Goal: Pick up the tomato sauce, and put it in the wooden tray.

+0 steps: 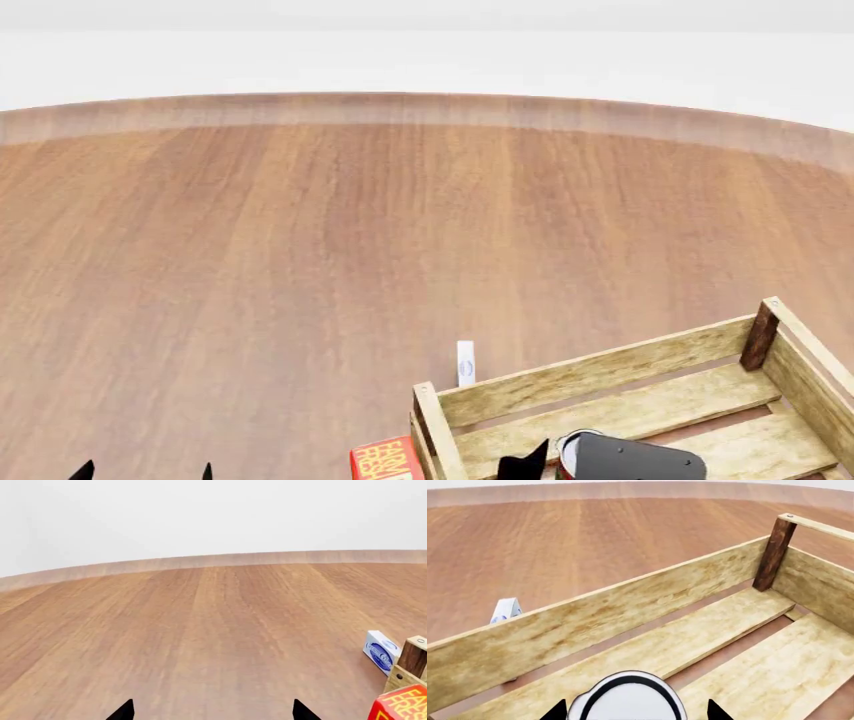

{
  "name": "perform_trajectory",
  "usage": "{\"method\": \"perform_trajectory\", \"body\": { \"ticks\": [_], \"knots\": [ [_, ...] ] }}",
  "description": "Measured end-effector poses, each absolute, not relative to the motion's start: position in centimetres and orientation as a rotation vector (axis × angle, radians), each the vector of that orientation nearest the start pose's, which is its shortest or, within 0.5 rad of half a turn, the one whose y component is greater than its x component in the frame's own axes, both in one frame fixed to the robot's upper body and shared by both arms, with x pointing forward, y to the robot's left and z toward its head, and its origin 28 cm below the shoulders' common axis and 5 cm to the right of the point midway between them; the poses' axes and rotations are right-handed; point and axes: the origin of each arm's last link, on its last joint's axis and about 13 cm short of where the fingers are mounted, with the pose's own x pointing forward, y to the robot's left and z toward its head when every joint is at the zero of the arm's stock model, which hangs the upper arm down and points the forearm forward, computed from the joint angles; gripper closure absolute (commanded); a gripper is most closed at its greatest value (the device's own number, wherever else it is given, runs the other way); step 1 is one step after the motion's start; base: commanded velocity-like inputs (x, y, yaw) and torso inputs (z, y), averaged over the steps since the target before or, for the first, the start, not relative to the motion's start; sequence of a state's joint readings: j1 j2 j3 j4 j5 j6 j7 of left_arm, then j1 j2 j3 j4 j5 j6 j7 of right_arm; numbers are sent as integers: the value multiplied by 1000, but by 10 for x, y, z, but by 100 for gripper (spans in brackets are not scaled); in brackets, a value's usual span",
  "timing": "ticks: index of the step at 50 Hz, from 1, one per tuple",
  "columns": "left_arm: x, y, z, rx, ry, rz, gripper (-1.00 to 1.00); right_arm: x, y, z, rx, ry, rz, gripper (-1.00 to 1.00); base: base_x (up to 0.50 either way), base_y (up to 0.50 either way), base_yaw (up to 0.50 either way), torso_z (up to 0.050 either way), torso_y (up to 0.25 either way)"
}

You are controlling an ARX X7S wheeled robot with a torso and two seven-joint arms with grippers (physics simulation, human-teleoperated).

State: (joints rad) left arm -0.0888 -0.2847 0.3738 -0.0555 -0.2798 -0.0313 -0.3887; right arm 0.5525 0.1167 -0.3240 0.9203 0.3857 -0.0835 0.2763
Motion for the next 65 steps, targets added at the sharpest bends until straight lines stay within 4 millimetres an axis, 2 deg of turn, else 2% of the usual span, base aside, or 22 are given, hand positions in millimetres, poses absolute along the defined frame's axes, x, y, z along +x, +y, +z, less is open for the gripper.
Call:
{"method": "perform_trajectory", "body": {
  "ticks": [38,65],
  "knots": [
    [216,206,7,53,91,47,-100,301,-106,-25,28,324,-177,-100,0,0,0,0,0],
    [216,206,7,53,91,47,-100,296,-107,-21,14,233,-177,-100,0,0,0,0,0]
  ]
}}
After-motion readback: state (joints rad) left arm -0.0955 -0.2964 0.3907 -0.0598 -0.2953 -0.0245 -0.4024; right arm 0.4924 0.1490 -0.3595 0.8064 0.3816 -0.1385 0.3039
